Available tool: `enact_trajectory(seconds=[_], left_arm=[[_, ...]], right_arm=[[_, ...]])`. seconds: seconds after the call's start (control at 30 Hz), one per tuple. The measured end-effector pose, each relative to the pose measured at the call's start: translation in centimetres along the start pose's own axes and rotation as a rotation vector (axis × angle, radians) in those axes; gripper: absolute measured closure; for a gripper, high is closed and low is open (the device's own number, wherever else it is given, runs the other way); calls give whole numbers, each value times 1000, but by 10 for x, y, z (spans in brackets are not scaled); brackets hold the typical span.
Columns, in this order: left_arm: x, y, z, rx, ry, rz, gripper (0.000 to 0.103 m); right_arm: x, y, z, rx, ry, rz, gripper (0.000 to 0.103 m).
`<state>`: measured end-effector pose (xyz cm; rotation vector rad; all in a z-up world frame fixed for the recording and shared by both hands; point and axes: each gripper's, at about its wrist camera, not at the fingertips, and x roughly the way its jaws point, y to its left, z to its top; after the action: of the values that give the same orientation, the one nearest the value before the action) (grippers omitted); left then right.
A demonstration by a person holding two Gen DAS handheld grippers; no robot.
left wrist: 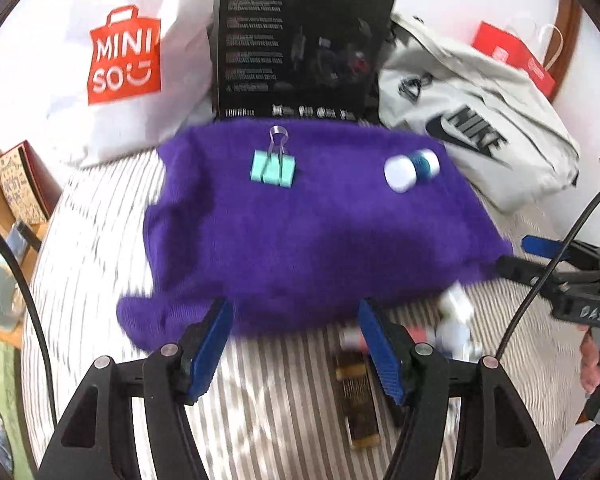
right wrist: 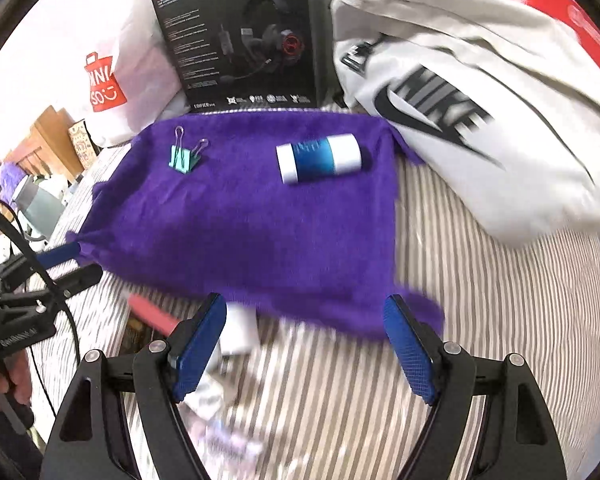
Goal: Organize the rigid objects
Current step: 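Grasp the Grand Reserve bottle with the left tool while the right tool approaches the mint bottle, then grasp the clear mint bottle with the right tool and lift it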
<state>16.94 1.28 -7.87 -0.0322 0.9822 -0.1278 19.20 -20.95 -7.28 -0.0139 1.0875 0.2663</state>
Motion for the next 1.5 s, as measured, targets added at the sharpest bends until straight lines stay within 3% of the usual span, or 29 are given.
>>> enact_trajectory(seconds=[0.23,0.37,0.5,0.63,0.8,1.0,1.03,1.37,1.5], left_arm=[[11,-15,-40,16,45,-17,39],[23,-25,-58,46,75,15,39],[20,-30,-65,116,49,86,34],[17,-23,-65,97,42,104,32],[19,-31,-66,143,-10,90,39],[18,-37,-67,168,-10,15,70],[18,-38,-67,172,-11,14,80],[14,-21,-69,137,9,16,80],[13,-16,-70,121,13,-9,80]], right_arm=[[-31,-13,-41,82,-44,62,23],[-36,-18,-53,98,-44,64,23],[-42,-19,-58,99,-50,56,23],[-47,-17,-61,86,-59,57,23],[-46,-7,-66,47,-53,54,23],[-41,6,-83,-63,-33,80,23],[-39,8,-86,-81,-23,86,23],[-11,40,-109,-305,21,113,23],[4,54,-107,-411,11,73,23]])
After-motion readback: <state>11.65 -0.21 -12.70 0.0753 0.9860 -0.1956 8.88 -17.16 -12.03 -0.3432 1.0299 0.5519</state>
